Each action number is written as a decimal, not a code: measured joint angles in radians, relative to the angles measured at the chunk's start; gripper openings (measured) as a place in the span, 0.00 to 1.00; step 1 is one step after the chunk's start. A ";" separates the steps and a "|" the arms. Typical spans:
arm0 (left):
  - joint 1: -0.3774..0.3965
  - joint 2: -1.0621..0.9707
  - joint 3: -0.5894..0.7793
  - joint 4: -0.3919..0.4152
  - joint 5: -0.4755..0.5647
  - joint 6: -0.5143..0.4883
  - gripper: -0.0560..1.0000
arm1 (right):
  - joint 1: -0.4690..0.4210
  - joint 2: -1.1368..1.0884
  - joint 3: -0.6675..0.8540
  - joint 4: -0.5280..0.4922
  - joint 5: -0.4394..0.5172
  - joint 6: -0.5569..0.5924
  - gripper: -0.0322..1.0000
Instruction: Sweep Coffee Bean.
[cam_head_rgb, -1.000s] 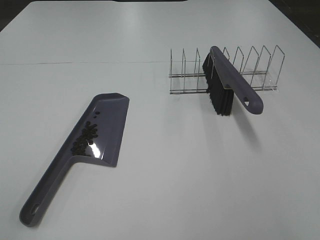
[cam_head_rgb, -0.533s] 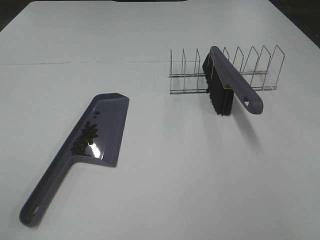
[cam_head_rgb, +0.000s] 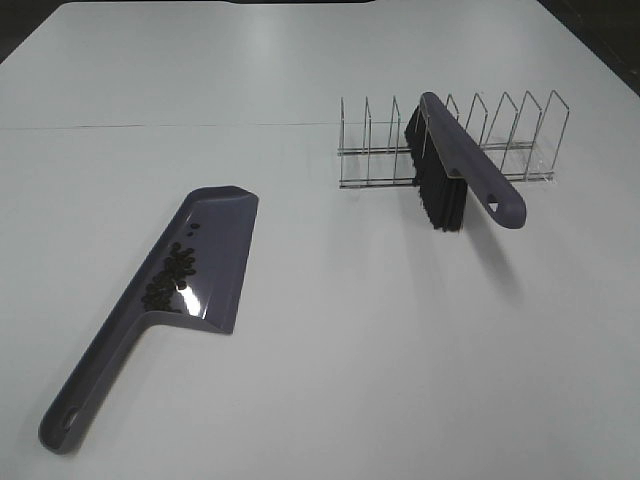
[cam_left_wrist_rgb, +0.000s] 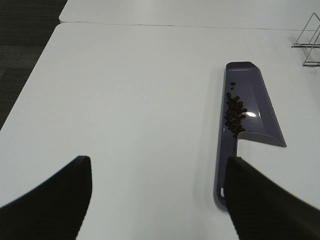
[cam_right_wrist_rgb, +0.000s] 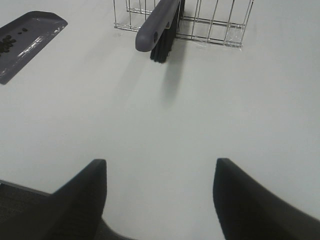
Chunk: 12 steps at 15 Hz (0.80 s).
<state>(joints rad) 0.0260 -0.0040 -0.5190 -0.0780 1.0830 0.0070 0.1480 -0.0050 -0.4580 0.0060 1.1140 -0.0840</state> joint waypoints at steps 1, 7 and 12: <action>0.000 0.000 0.000 0.000 0.000 -0.001 0.68 | 0.000 0.000 0.000 0.007 0.000 0.004 0.59; 0.000 0.000 0.000 0.000 0.000 -0.001 0.68 | 0.000 0.000 0.000 0.014 0.000 0.046 0.59; 0.000 0.000 0.000 0.000 0.000 -0.001 0.68 | 0.000 0.000 0.000 0.014 -0.001 0.046 0.59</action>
<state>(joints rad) 0.0260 -0.0040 -0.5190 -0.0780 1.0830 0.0060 0.1480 -0.0050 -0.4580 0.0200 1.1130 -0.0380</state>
